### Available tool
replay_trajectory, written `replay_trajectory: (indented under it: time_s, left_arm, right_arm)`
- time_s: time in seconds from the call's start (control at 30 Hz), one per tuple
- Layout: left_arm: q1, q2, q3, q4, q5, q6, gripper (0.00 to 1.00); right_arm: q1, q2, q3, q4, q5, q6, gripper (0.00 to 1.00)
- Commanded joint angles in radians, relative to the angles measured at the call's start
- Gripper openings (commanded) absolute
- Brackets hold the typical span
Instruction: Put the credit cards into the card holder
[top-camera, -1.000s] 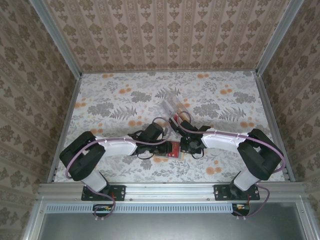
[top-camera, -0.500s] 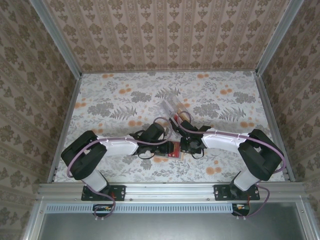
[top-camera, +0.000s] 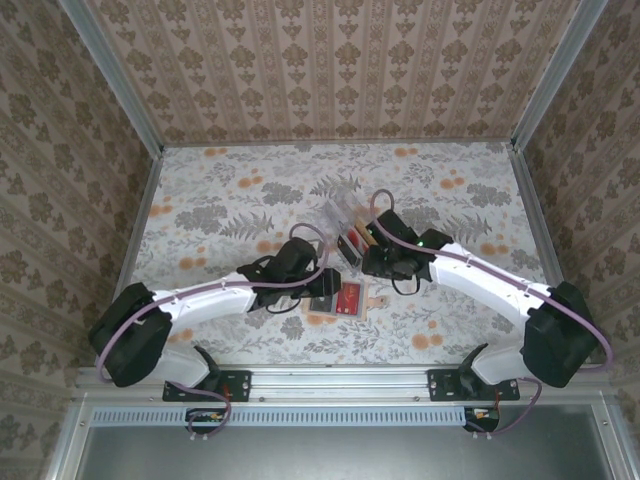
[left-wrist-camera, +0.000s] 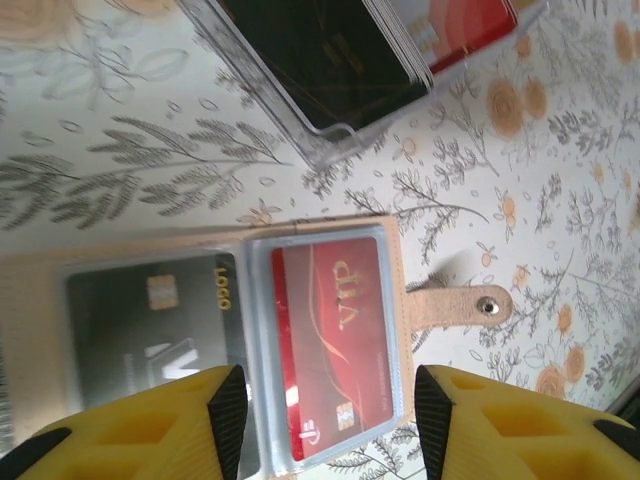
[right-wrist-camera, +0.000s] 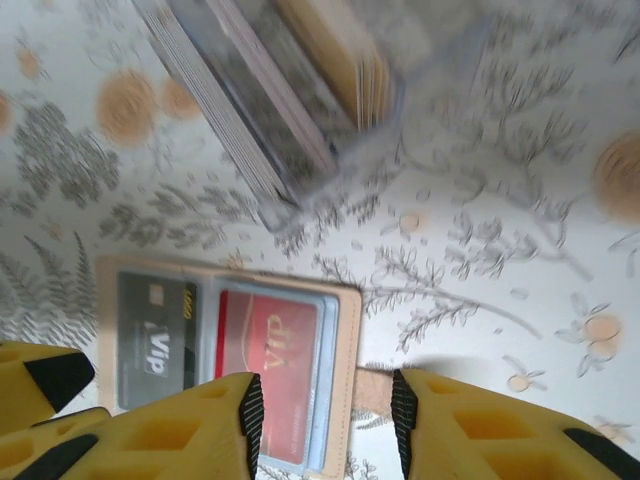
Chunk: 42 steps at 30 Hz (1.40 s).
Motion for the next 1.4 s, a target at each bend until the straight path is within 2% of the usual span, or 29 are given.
replay_trajectory:
  time_s: [0.0, 0.37, 0.57, 0.87, 1.13, 1.37]
  left_arm:
    - [0.034, -0.040, 0.002, -0.046, -0.041, 0.027, 0.53]
    - [0.139, -0.028, 0.043, -0.012, 0.008, 0.015, 0.64]
    - [0.175, 0.008, 0.050, 0.061, 0.058, -0.026, 0.69]
    - [0.202, 0.082, 0.091, 0.109, 0.099, -0.062, 0.71]
    - [0.212, 0.105, 0.090, 0.119, 0.109, -0.077, 0.72]
    - [0.219, 0.117, 0.094, 0.123, 0.118, -0.079, 0.72]
  right_arm:
    - [-0.021, 0.027, 0.101, -0.129, 0.117, -0.124, 0.44]
    - [-0.031, 0.304, 0.417, -0.281, 0.274, -0.334, 0.47]
    - [-0.031, 0.409, 0.518, -0.313, 0.291, -0.397, 0.52]
    - [-0.031, 0.523, 0.610, -0.339, 0.296, -0.445, 0.62]
    - [-0.030, 0.604, 0.666, -0.378, 0.395, -0.450, 0.64]
    - [-0.033, 0.633, 0.672, -0.371, 0.425, -0.449, 0.63]
